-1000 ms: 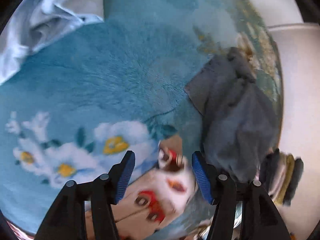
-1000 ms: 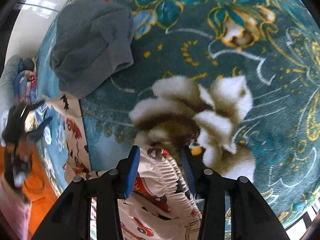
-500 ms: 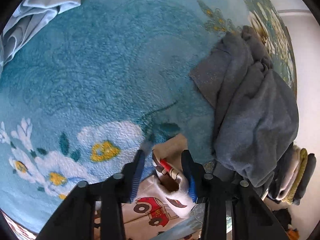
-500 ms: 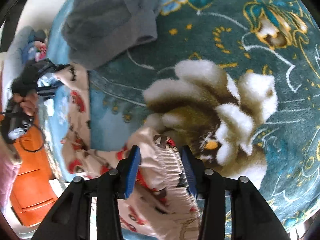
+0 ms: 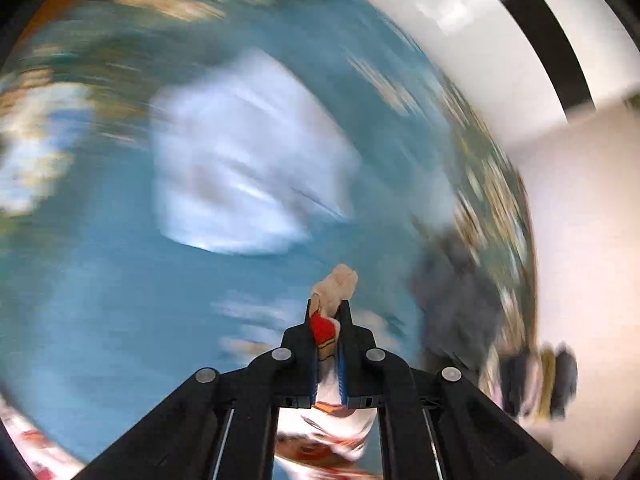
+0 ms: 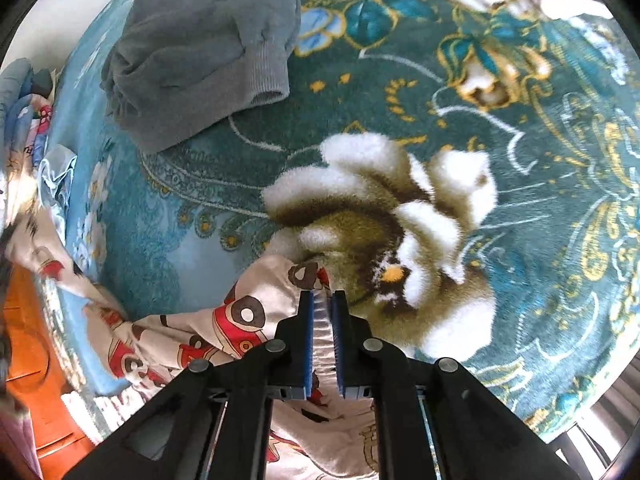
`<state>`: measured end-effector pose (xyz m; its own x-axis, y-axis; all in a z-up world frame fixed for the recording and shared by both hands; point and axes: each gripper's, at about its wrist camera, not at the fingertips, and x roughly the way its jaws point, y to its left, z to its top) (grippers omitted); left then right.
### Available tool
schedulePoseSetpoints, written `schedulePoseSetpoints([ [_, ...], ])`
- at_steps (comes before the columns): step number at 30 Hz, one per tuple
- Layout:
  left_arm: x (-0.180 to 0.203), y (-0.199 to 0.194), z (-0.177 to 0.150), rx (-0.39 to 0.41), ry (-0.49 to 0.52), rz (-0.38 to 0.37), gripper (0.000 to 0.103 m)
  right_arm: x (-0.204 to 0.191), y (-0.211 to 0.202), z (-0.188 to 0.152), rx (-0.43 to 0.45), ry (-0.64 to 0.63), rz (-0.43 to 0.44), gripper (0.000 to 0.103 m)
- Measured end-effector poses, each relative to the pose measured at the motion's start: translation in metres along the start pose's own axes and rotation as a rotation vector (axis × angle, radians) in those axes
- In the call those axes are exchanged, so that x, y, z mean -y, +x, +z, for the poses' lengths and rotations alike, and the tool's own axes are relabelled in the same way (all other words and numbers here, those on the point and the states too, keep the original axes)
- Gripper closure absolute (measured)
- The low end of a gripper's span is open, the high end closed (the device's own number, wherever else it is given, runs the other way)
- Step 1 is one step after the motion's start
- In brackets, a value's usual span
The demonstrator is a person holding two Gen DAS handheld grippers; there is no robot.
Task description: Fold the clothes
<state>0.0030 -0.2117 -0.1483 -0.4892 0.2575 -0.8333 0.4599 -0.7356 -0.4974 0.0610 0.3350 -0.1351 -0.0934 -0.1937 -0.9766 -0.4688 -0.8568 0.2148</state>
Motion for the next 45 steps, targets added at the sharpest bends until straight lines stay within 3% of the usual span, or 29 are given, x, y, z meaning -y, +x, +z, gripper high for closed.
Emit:
schedulePoseSetpoints([
  [2, -0.068, -0.047, 0.014, 0.101, -0.078, 0.065, 0.096, -0.001, -0.005, -0.003, 0.025, 0.012, -0.024, 0.095],
  [4, -0.126, -0.067, 0.017, 0.120, -0.160, 0.119, 0.095, -0.001, -0.007, -0.005, 0.039, 0.014, -0.046, 0.095],
  [8, -0.209, -0.062, -0.006, 0.089, -0.338, 0.174, 0.096, -0.008, -0.006, -0.007, 0.061, 0.014, -0.111, 0.095],
  [11, -0.234, -0.052, -0.023, 0.064, -0.420, 0.167, 0.095, -0.018, -0.008, -0.009, 0.077, -0.007, -0.153, 0.096],
  [14, -0.232, -0.058, -0.025, 0.095, -0.459, 0.066, 0.096, -0.025, -0.018, -0.010, 0.110, -0.014, -0.175, 0.096],
  [17, -0.214, -0.077, -0.005, 0.124, -0.403, -0.035, 0.096, -0.028, -0.035, -0.005, 0.155, -0.017, -0.178, 0.100],
  [20, -0.186, -0.114, 0.010, 0.232, -0.314, -0.204, 0.095, -0.035, -0.059, 0.006, 0.233, -0.006, -0.175, 0.103],
  [22, -0.179, -0.118, 0.007, 0.245, -0.248, -0.171, 0.095, -0.042, -0.070, 0.014, 0.269, -0.001, -0.155, 0.103],
  [24, -0.186, -0.106, -0.001, 0.208, -0.244, -0.103, 0.095, -0.051, -0.058, 0.022, 0.254, -0.010, -0.152, 0.103],
  [29, -0.243, -0.057, -0.026, 0.107, -0.427, 0.054, 0.095, -0.045, -0.026, 0.011, 0.175, -0.002, -0.079, 0.103],
  [30, -0.249, -0.056, -0.030, 0.106, -0.454, 0.057, 0.095, -0.042, -0.019, 0.012, 0.167, 0.010, -0.063, 0.103],
  [31, -0.254, -0.055, -0.033, 0.107, -0.478, 0.055, 0.095, -0.040, -0.013, 0.014, 0.158, 0.024, -0.044, 0.096],
  [32, -0.258, -0.055, -0.034, 0.107, -0.493, 0.056, 0.095, -0.037, -0.006, 0.016, 0.145, 0.037, -0.024, 0.082],
  [34, -0.258, -0.055, -0.033, 0.106, -0.494, 0.069, 0.095, -0.034, 0.005, 0.018, 0.121, 0.055, 0.013, 0.063],
  [35, -0.256, -0.057, -0.033, 0.102, -0.486, 0.076, 0.095, -0.033, 0.010, 0.020, 0.106, 0.055, 0.028, 0.062],
  [41, -0.235, -0.049, -0.019, 0.100, -0.450, 0.065, 0.095, -0.041, 0.035, 0.027, 0.057, 0.024, -0.038, 0.064],
  [42, -0.233, -0.054, -0.020, 0.101, -0.435, 0.065, 0.095, -0.044, 0.034, 0.026, 0.056, 0.018, -0.045, 0.069],
  [43, -0.231, -0.058, -0.022, 0.101, -0.420, 0.066, 0.095, -0.048, 0.033, 0.025, 0.052, 0.010, -0.055, 0.089],
  [44, -0.228, -0.061, -0.022, 0.103, -0.408, 0.064, 0.095, -0.052, 0.030, 0.024, 0.053, 0.005, -0.066, 0.098],
  [45, -0.226, -0.063, -0.022, 0.106, -0.401, 0.060, 0.095, -0.054, 0.026, 0.023, 0.063, 0.002, -0.066, 0.099],
])
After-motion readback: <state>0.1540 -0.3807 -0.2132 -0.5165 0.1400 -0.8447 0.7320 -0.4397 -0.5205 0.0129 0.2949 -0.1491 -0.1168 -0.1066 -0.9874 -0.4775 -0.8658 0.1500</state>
